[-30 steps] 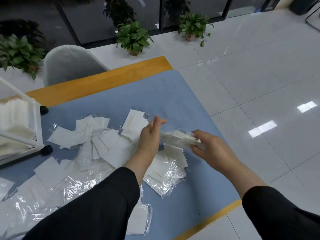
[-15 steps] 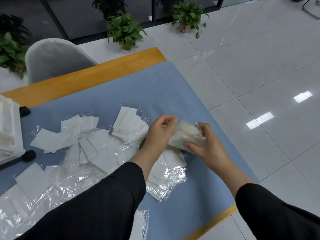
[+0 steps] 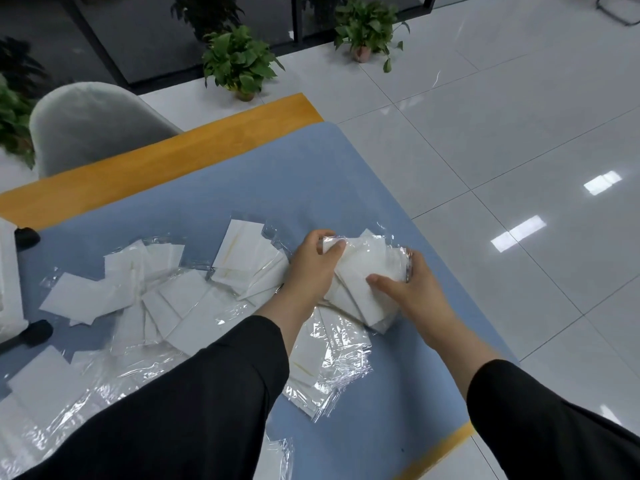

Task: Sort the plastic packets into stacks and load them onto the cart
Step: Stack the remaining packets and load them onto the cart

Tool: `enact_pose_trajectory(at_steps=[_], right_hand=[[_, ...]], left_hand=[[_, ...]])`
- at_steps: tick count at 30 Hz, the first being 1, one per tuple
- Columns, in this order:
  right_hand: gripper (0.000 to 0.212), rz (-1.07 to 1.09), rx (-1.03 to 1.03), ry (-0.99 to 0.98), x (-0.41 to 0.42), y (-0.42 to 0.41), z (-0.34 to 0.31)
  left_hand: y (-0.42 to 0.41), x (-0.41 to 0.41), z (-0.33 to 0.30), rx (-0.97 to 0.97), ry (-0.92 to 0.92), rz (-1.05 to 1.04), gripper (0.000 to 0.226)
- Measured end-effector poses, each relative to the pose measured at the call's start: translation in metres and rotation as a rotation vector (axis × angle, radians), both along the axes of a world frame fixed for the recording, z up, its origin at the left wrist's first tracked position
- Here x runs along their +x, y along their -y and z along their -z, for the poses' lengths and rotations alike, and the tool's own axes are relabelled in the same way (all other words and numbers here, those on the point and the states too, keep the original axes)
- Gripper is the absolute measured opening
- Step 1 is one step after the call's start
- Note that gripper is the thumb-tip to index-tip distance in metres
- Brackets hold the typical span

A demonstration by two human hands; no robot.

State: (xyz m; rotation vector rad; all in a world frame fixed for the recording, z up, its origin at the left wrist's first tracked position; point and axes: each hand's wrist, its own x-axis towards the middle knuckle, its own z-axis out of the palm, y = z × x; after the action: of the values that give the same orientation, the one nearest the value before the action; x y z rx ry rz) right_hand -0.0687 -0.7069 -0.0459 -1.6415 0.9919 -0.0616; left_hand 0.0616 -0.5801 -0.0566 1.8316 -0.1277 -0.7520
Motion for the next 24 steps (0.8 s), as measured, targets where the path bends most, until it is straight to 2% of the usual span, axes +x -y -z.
enact_pose_trajectory(at_steps=[2, 4, 6, 8, 12, 14, 18, 21, 24], right_hand=[[0.087, -0.039, -0.209, -0.119, 0.001, -0.002, 0.006], [0.101, -0.107, -0.452, -0.191, -0.001, -0.004, 0.008], [0.095, -0.123, -0.671, -0.211, -0.004, -0.007, 0.007], [0.080, -0.172, -0.764, -0.234, -0.008, -0.011, 0.011], [0.065, -0.354, -0.805, -0.375, -0.011, -0.019, 0.019], [0.059, -0.354, -0.794, -0.341, -0.011, -0.022, 0.020], [0.026, -0.303, -0.660, -0.310, -0.008, -0.016, 0.012], [0.034, -0.235, -0.350, -0.306, -0.008, -0.004, 0.003], [0.028, -0.199, -0.232, -0.296, -0.010, 0.000, -0.007]], left_hand=[[0.002, 0.001, 0.005, 0.019, 0.038, 0.026, 0.041], [0.001, 0.003, 0.009, 0.086, 0.186, 0.082, 0.048], [-0.004, 0.003, 0.010, 0.184, 0.405, 0.124, 0.048], [-0.011, 0.002, 0.012, 0.230, 0.578, 0.114, 0.040], [-0.018, -0.003, 0.017, 0.283, 0.583, 0.300, 0.027], [-0.020, -0.005, 0.019, 0.266, 0.619, 0.295, 0.028], [-0.027, -0.010, 0.008, 0.132, 0.647, 0.024, 0.018], [-0.030, -0.020, -0.006, 0.046, 0.514, -0.109, 0.010], [-0.035, -0.027, -0.009, 0.035, 0.326, -0.155, 0.016]])
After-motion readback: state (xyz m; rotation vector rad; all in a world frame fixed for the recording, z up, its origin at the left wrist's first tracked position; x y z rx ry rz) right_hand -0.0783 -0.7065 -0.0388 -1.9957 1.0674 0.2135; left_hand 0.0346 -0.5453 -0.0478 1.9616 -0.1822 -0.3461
